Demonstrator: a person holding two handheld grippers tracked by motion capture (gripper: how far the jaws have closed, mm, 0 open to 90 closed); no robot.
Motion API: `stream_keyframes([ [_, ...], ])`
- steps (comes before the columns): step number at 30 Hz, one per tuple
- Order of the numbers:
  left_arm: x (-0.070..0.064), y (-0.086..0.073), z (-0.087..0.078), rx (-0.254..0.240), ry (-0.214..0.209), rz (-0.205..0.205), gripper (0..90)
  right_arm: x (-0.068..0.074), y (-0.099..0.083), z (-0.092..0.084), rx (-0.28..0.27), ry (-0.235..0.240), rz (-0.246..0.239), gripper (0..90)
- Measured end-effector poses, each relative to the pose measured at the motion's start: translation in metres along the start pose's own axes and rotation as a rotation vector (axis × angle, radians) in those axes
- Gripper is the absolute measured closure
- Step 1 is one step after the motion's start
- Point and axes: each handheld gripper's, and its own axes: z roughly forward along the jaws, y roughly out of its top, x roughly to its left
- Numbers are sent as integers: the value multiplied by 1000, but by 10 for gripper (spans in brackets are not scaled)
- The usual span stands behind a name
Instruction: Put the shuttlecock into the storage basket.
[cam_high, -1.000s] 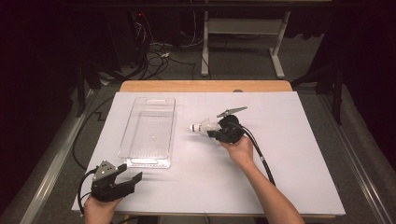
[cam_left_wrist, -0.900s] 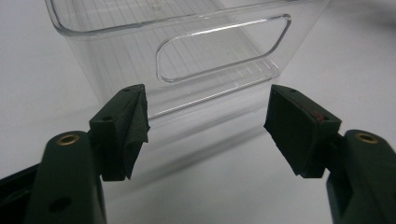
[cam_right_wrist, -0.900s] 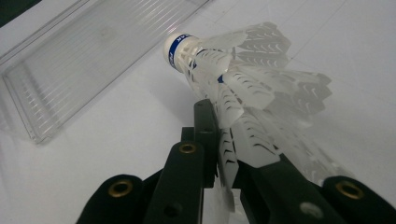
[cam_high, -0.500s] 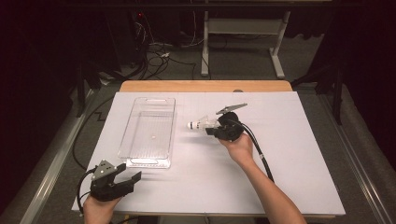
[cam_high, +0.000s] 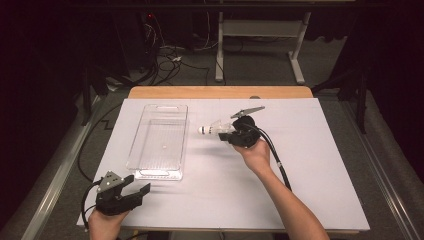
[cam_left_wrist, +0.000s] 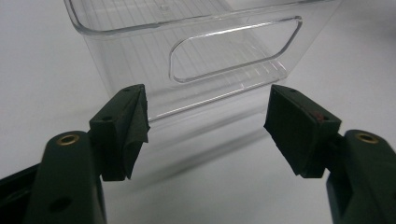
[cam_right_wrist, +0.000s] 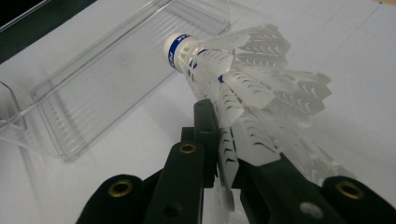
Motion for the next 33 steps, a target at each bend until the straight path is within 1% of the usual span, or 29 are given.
stream_keyframes([
  [3, 0, 0, 0, 0, 0, 0, 310, 2, 3, -1, -7, 6, 3, 887],
  [10, 1, 0, 0, -2, -2, -8, 310, 8, 12, -1, -13, 14, -18, 887],
  [28, 0, 0, 0, 1, -5, -2, 310, 23, 32, 4, -14, 30, -62, 887],
  [33, 0, 0, 0, 3, -4, -1, 310, 25, 37, 6, -15, 37, -55, 887],
])
